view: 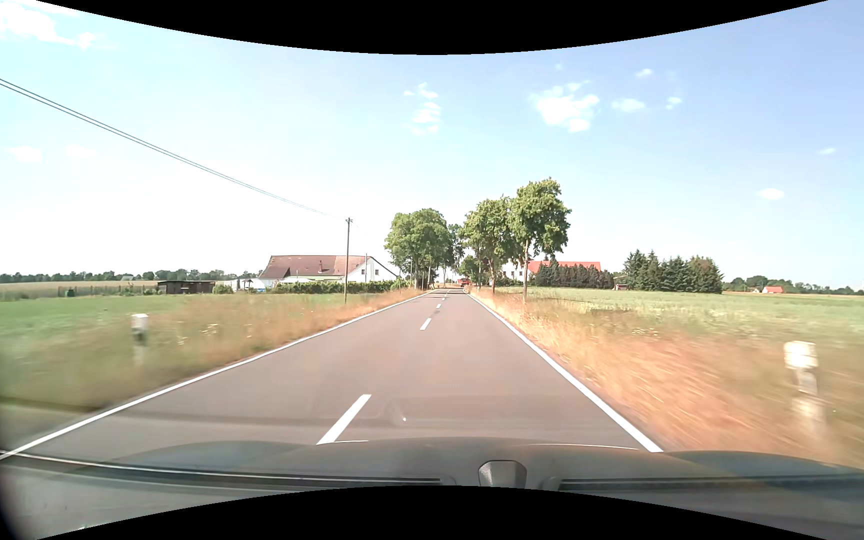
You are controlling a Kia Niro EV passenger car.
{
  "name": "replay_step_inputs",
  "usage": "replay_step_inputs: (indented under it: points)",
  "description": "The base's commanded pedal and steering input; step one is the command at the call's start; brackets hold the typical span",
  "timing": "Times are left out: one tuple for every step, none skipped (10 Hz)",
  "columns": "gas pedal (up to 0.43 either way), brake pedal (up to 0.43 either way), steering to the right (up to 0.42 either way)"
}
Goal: Follow the waypoints while adhering to traffic rules and regulations
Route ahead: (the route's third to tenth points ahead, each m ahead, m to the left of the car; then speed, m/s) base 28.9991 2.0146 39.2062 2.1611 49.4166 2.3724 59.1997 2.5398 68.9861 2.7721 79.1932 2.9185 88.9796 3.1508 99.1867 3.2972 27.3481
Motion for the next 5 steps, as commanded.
replay_step_inputs:
  points:
    - [0.000, 0.006, 0.000]
    - [0.000, 0.006, 0.000]
    - [0.000, 0.006, 0.000]
    - [0.000, 0.006, 0.000]
    - [0.000, 0.006, 0.000]
